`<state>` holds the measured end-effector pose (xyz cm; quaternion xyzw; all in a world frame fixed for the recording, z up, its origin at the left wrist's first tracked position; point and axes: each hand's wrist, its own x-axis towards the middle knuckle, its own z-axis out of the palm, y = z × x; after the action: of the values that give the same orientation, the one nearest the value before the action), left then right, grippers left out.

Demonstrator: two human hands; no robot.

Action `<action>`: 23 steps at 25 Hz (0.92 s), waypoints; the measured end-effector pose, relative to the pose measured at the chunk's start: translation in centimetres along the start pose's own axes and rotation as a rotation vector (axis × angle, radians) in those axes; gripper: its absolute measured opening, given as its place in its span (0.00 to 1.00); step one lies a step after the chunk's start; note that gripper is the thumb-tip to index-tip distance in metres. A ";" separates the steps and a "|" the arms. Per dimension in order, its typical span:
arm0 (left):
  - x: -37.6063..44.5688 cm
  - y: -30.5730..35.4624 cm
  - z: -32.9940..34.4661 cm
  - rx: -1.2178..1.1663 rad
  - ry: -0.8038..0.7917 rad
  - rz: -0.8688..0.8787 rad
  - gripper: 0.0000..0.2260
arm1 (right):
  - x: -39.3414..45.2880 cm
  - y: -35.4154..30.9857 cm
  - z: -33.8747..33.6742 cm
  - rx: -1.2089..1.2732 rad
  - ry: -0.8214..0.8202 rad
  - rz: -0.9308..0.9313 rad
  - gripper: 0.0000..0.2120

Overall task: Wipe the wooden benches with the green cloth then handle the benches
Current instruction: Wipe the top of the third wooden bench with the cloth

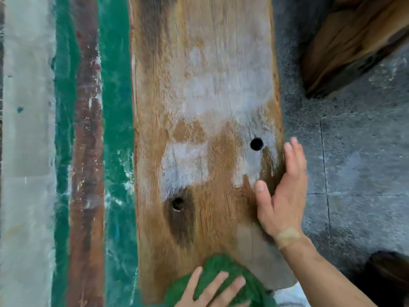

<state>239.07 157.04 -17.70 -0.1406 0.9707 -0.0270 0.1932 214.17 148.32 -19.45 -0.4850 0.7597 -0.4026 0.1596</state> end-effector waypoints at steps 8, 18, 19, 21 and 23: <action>5.6 -13.1 -2.9 -0.244 0.111 0.107 0.27 | -0.1 -0.1 0.1 -0.105 -0.091 0.015 0.33; 15.7 -25.7 -4.7 -0.255 0.290 -0.838 0.25 | 2.4 -2.2 0.8 -0.374 -0.206 0.074 0.28; 14.3 -23.0 -4.6 -0.287 0.249 -0.833 0.28 | 5.0 -3.2 1.5 -0.354 -0.203 0.033 0.28; 12.5 -18.8 -4.6 -0.246 0.116 -0.803 0.38 | 13.1 -4.6 3.7 -0.360 -0.191 -0.044 0.28; 12.0 -17.5 -4.1 -0.200 0.054 -0.813 0.43 | 22.6 -5.2 6.3 -0.395 -0.191 -0.010 0.30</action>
<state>231.52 136.90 -16.47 -0.5296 0.8387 -0.0101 0.1265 210.50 124.79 -16.08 -0.5465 0.8029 -0.1990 0.1310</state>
